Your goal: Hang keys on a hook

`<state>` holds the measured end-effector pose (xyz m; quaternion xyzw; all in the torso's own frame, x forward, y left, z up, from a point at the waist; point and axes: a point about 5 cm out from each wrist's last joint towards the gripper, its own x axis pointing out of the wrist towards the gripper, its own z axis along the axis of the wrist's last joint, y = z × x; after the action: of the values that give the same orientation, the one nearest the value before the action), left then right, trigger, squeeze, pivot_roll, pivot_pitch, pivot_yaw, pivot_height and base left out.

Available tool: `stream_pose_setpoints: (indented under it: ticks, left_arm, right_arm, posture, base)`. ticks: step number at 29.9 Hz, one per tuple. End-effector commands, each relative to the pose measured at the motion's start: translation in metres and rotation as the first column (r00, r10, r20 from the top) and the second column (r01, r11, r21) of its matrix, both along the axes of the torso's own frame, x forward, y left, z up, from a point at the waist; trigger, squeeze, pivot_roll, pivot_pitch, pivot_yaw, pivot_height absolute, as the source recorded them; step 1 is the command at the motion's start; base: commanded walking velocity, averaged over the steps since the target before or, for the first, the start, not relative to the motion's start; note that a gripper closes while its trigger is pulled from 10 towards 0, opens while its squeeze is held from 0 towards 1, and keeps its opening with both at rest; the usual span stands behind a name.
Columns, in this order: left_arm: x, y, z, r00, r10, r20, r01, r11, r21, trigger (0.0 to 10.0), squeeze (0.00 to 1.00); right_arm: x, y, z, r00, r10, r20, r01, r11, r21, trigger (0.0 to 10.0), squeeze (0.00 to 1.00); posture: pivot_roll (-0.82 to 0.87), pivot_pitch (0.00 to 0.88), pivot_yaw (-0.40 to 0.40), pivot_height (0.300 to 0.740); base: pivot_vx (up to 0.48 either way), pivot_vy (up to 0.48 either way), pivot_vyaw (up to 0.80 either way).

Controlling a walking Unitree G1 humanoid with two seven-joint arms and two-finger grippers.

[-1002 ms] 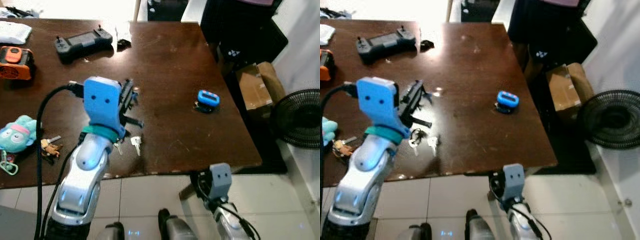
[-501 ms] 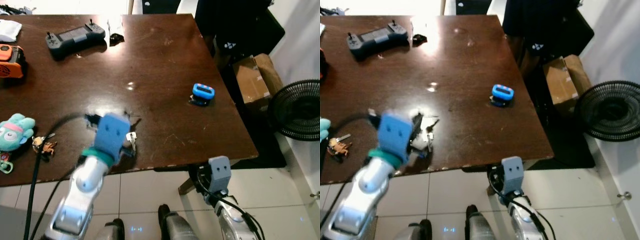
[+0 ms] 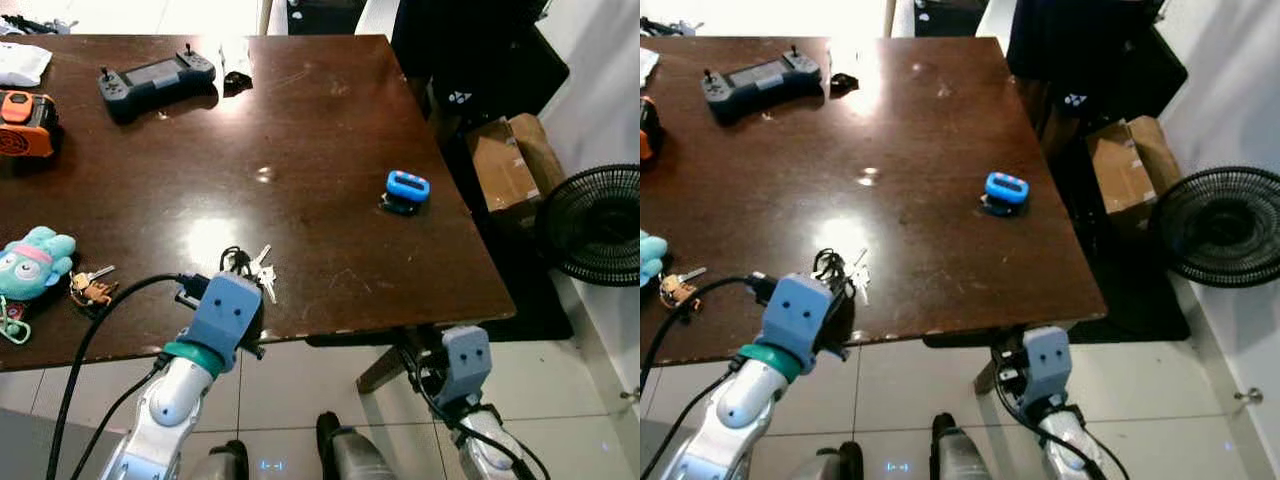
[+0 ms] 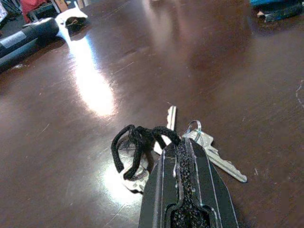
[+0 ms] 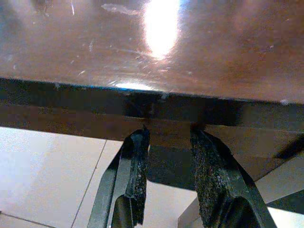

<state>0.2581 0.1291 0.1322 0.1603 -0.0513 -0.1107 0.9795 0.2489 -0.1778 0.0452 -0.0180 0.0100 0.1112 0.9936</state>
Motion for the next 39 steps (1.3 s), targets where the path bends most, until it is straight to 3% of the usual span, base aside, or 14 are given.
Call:
stream_pose_setpoints:
  ticks: [1, 7, 15, 21, 28, 39]
  left_arm:
    - [-0.002, 0.0, -0.001, 1.0, 0.006, 0.007, -0.006, 1.0, -0.016, 10.0, 0.0]
    - [0.0, 0.003, 0.005, 0.998, 0.038, 0.048, -0.036, 0.999, -0.036, 10.0, 0.0]
    - [-0.001, 0.007, 0.005, 0.997, 0.055, 0.056, -0.053, 0.998, -0.031, 10.0, 0.0]
    - [-0.001, 0.008, 0.006, 0.995, 0.062, 0.075, -0.061, 0.998, -0.025, 10.0, 0.0]
    - [-0.003, 0.007, 0.01, 0.994, 0.044, 0.097, -0.042, 0.999, -0.022, 10.0, 0.0]
    - [-0.004, 0.007, 0.012, 0.994, 0.031, 0.109, -0.029, 0.999, -0.013, 10.0, 0.0]
  right_arm:
    - [0.002, -0.003, 0.01, 0.999, -0.014, 0.045, 0.014, 1.0, 0.013, 10.0, 0.0]
    - [0.008, 0.004, 0.025, 0.993, -0.007, 0.118, 0.002, 0.999, 0.041, 10.0, 0.0]
    - [0.008, 0.005, 0.026, 0.994, -0.004, 0.109, -0.001, 0.999, 0.042, 10.0, 0.0]
    - [0.01, 0.007, 0.026, 0.995, 0.002, 0.1, -0.006, 0.999, 0.045, 10.0, 0.0]
    - [0.017, 0.013, 0.041, 0.988, 0.016, 0.152, -0.026, 0.998, 0.065, 10.0, 0.0]
    - [0.017, 0.014, 0.039, 0.989, 0.018, 0.145, -0.028, 0.998, 0.062, 10.0, 0.0]
  posture:
    - [-0.05, 0.174, 0.003, 0.74]
    - [-0.05, 0.169, 0.006, 0.74]
    - [-0.05, 0.165, 0.005, 0.74]
    - [-0.04, 0.152, 0.001, 0.74]
    - [-0.04, 0.147, 0.001, 0.74]
    - [-0.04, 0.144, 0.002, 0.74]
  base:
    - [0.0, 0.0, 0.0]
    - [0.0, 0.0, 0.0]
    - [0.0, 0.0, 0.0]
    - [-0.329, 0.0, 0.0]
    - [-0.349, 0.0, 0.0]
    - [-0.376, 0.0, 0.0]
